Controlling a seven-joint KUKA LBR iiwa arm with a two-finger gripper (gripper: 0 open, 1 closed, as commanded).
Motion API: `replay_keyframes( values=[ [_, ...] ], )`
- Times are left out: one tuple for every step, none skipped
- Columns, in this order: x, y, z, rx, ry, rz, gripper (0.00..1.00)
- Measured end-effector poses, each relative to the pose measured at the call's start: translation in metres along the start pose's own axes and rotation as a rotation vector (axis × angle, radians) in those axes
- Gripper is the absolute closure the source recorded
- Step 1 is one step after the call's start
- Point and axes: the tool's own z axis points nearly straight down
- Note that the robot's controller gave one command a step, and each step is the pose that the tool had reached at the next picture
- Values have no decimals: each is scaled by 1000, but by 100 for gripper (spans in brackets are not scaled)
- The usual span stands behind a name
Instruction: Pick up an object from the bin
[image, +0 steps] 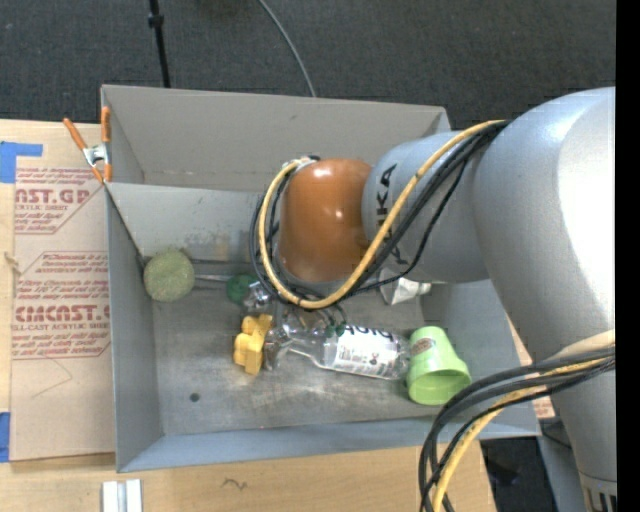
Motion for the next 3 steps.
replay_keyframes(
  values=[
    [2, 1, -18, -1, 9, 0, 100],
    [0, 0, -33, 1, 5, 0, 100],
    [1, 1, -52, 0, 8, 0, 100]
  ],
)
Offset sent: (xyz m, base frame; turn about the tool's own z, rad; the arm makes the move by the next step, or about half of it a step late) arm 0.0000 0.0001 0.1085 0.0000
